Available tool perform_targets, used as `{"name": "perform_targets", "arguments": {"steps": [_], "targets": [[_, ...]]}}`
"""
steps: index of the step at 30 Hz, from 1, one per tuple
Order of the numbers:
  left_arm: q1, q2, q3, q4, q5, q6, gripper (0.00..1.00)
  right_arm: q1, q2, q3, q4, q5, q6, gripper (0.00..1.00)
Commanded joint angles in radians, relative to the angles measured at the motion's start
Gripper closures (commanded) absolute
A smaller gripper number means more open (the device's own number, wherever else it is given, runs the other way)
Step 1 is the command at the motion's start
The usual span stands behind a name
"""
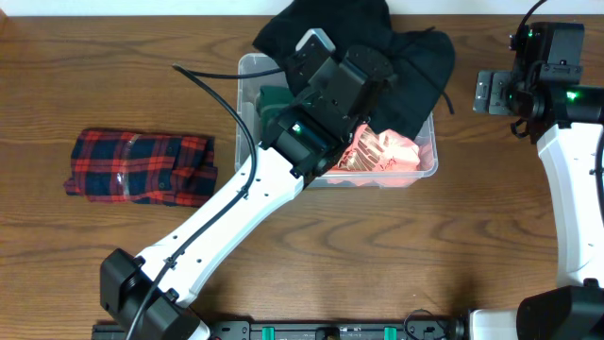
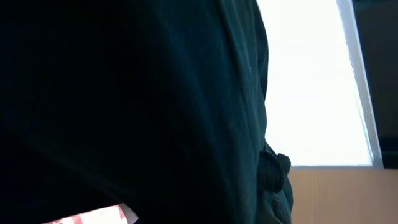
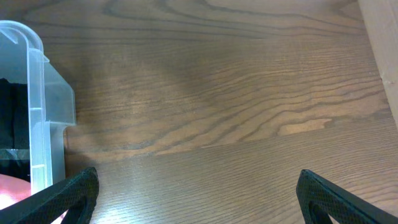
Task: Pack container
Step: 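Lower the black garment into the bin and press it down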
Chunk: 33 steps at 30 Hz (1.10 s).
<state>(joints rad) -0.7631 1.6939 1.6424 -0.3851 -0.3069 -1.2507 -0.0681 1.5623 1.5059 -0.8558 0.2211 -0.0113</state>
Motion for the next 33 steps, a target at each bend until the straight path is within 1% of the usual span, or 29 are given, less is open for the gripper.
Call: {"name": "perform_targets", "arguments": {"steps": [1, 4, 5, 10, 16, 23, 28, 33], "targets": [[-0.002, -0.018, 0.011, 0.039, -0.022, 0.047, 0.94, -0.006, 0.005, -0.002, -0.001, 0.007, -0.001, 0.01], [-0.002, -0.014, 0.011, 0.038, -0.047, 0.034, 0.94, -0.006, 0.005, -0.002, -0.001, 0.007, -0.001, 0.01], [-0.002, -0.01, 0.01, 0.034, -0.062, 0.008, 0.94, -0.006, 0.005, -0.002, -0.001, 0.007, -0.001, 0.01], [-0.002, 0.05, 0.01, 0.036, -0.144, -0.204, 0.94, -0.006, 0.005, -0.002, -0.001, 0.007, -0.001, 0.01], [-0.001, 0.129, 0.01, 0.036, -0.247, -0.401, 0.94, -0.006, 0.005, -0.002, -0.001, 0.007, -0.001, 0.01], [-0.001, 0.164, 0.01, 0.024, -0.289, -0.519, 0.94, -0.006, 0.005, -0.002, -0.001, 0.007, -0.001, 0.01], [-0.001, 0.191, 0.01, 0.0, -0.341, -0.575, 0.94, -0.006, 0.005, -0.002, -0.001, 0.007, -0.001, 0.01], [0.001, 0.22, 0.01, -0.033, -0.341, -0.629, 0.94, -0.006, 0.005, -0.002, -0.001, 0.007, -0.001, 0.01]]}}
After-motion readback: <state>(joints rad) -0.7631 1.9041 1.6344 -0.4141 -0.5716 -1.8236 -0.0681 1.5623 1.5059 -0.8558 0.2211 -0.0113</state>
